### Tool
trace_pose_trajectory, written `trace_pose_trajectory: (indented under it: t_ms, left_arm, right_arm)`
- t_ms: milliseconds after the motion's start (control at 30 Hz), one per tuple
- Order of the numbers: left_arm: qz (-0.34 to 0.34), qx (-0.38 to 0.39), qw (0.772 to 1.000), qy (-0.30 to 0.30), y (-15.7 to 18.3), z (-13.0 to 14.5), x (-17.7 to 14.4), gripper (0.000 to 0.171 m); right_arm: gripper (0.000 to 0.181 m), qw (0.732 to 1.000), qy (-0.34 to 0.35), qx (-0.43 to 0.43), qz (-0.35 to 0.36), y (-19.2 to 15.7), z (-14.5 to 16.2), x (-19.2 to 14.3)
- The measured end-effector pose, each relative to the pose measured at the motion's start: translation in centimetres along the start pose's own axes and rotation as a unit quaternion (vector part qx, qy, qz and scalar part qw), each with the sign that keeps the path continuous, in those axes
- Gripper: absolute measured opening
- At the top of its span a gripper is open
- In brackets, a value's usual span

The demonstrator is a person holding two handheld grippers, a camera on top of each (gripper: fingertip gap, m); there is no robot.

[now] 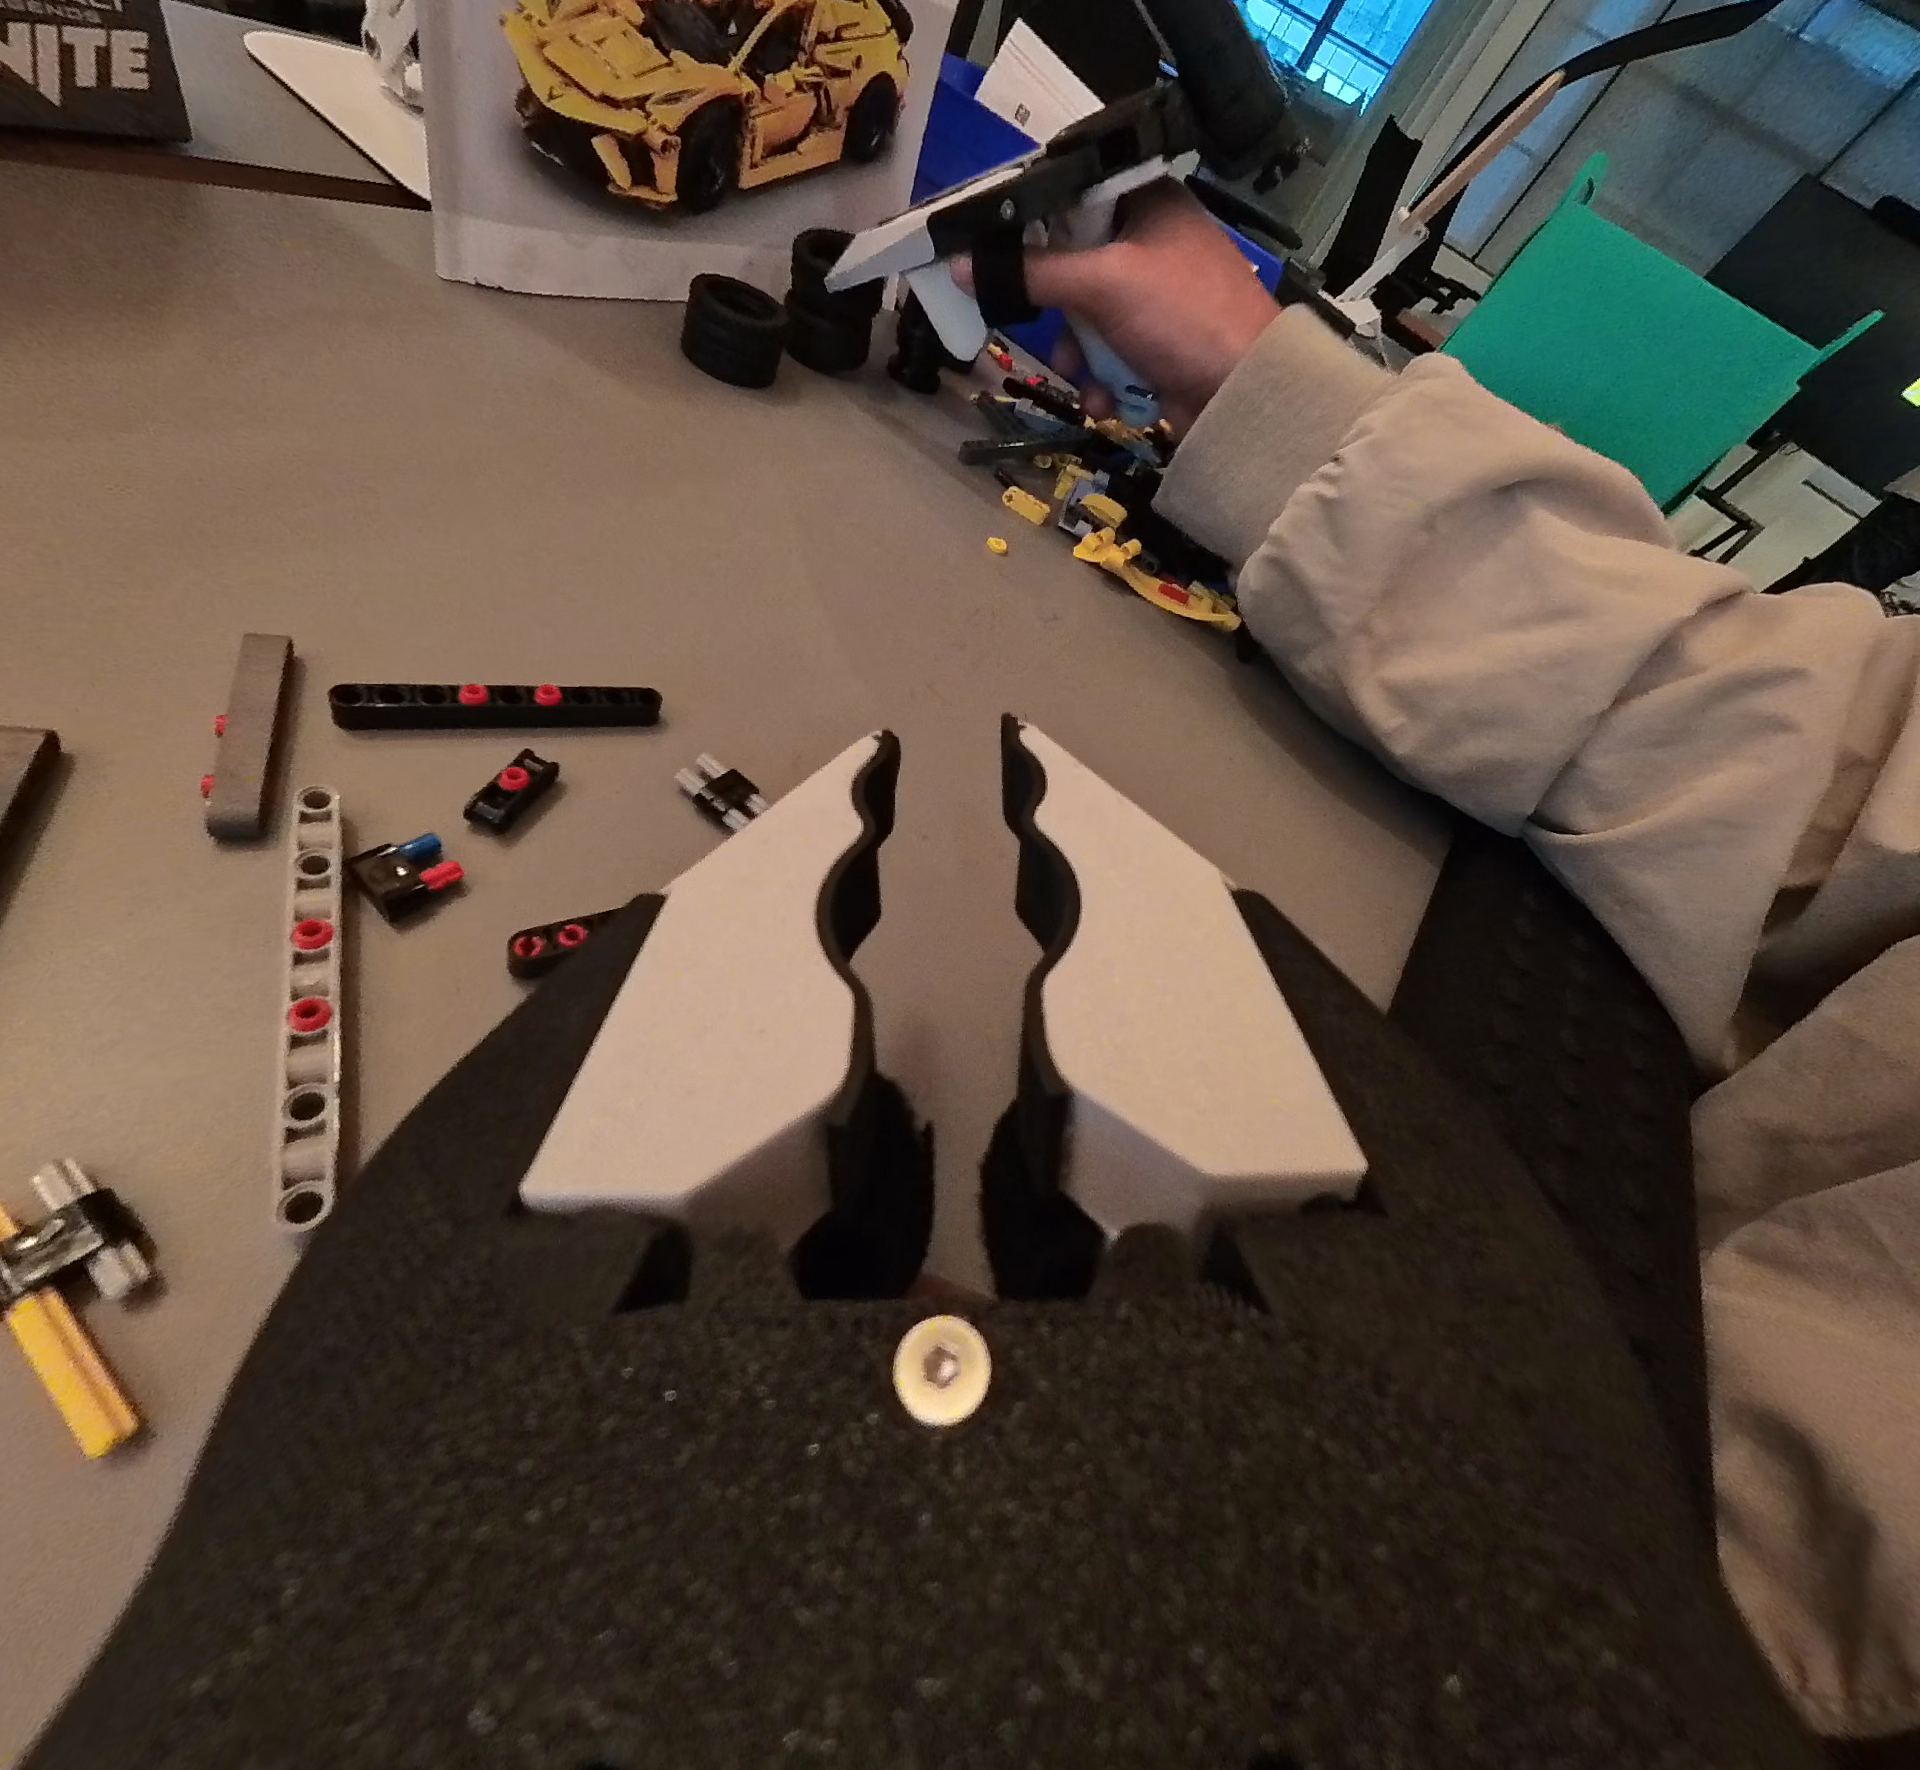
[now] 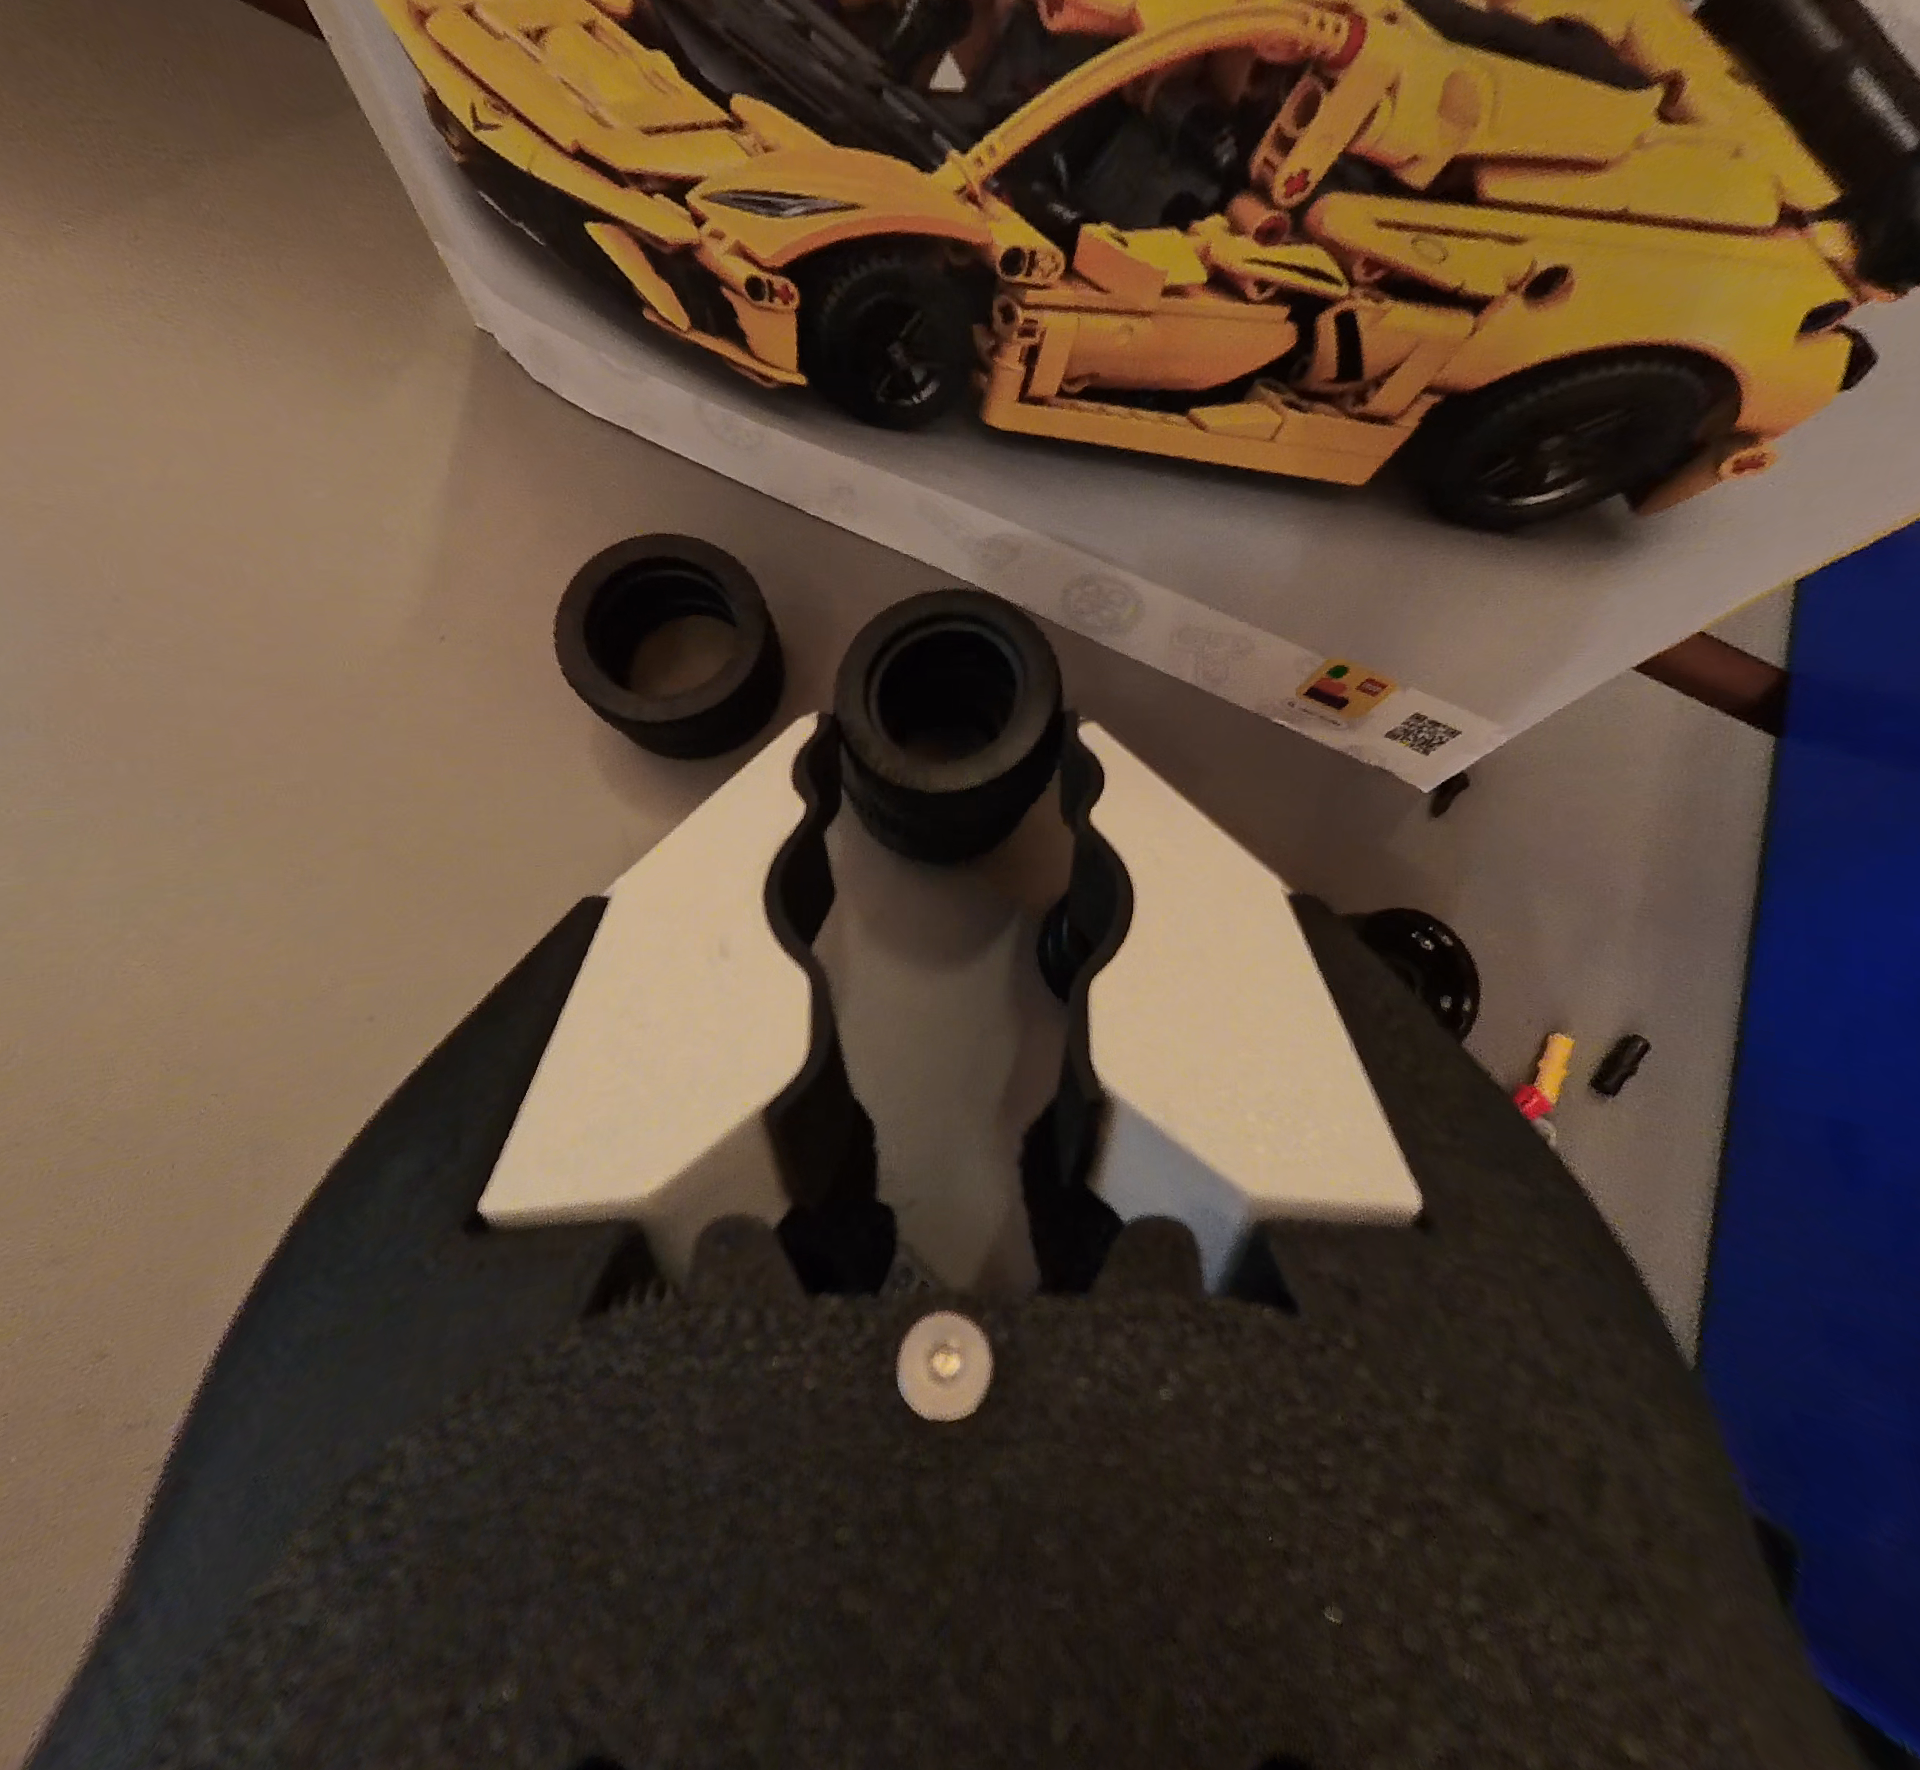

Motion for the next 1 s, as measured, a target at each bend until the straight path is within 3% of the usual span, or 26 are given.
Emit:
trace_pose_trajectory:
  t_ms: [200, 367, 667, 833, 1000]
  left_arm:
    - [-0.001, -0.002, 1.000, -0.002, 0.0, 0.0, 0.0, 0.020]
    - [-0.002, -0.001, 1.000, -0.001, -0.1, 0.0, 0.0, 0.020]
    - [-0.004, -0.001, 1.000, -0.002, -0.1, 0.1, 0.1, 0.020]
    - [0.000, -0.007, 1.000, -0.007, -0.2, 0.1, 0.0, 0.019]
    - [-0.006, -0.012, 1.000, -0.004, -0.5, 0.1, 0.0, 0.019]
  right_arm:
    - [0.041, 1.000, -0.015, 0.010, -0.004, 0.3, 0.2, -0.2]
    - [0.041, 0.999, 0.016, 0.034, -0.028, 0.2, -0.6, -0.6]
    - [0.042, 0.999, -0.009, 0.036, -0.022, 0.6, 0.6, -0.5]
    - [0.041, 0.999, 0.044, 0.008, -0.007, 0.0, -1.2, -4.7]
    - [0.042, 0.991, 0.133, -0.022, -0.027, -3.9, -1.9, -10.4]
Point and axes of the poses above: each gripper's, where its closed fingertips meet, x out along the fingers, z out of its underside, y = z × x across the jaws, the point moved 1 cm from there along -x, back along the fingers, and after that the axes turned 14 degrees about -z, right-handed, at the moved point
